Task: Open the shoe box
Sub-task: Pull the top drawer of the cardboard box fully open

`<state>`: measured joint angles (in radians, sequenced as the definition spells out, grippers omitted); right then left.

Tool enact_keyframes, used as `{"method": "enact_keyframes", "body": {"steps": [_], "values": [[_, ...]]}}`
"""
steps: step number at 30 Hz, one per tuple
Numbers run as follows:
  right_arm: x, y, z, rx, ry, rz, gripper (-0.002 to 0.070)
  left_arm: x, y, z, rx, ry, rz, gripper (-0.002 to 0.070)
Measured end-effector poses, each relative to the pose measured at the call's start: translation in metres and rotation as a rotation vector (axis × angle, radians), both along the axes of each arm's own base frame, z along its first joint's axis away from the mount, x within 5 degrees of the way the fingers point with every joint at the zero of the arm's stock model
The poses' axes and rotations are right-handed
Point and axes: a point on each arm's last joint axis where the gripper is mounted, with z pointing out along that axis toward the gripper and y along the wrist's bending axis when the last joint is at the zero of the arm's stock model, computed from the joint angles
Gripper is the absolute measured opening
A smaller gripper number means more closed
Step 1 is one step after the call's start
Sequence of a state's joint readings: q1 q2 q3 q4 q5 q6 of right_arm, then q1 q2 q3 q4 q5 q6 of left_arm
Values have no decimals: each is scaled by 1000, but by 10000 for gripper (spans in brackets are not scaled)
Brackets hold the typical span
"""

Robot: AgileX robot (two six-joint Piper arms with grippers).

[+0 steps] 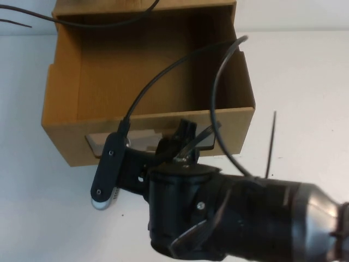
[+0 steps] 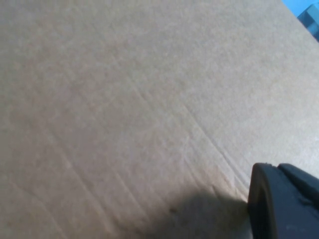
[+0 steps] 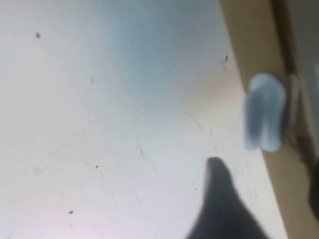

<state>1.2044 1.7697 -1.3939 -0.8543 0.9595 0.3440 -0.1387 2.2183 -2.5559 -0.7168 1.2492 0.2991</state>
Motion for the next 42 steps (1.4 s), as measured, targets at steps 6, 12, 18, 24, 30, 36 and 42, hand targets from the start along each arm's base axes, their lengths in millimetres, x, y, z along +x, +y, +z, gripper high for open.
{"method": "enact_keyframes", "body": {"steps": [6, 12, 18, 24, 30, 36, 42], "values": [[-16, -13, 34, 79, -9, 0, 376, -17, 6, 25, 36, -58, 16, -5], [-45, -33, 79, 194, -37, 44, 141, -54, 11, 75, 24, -170, 20, -5], [-46, -67, 111, 305, -62, -73, 1, -97, 20, 121, 47, -289, 44, -5], [-11, -117, 134, 372, -87, -302, -10, -140, 32, 153, 108, -389, 91, -5], [17, -201, 162, 554, -93, -562, -13, -179, 44, 150, 218, -367, 105, -5], [-1, -272, 188, 713, -159, -706, -13, -227, 60, 120, 318, -326, 172, -5], [-39, -305, 179, 808, -206, -742, -13, -290, 76, 88, 272, -509, 311, -5]]}}
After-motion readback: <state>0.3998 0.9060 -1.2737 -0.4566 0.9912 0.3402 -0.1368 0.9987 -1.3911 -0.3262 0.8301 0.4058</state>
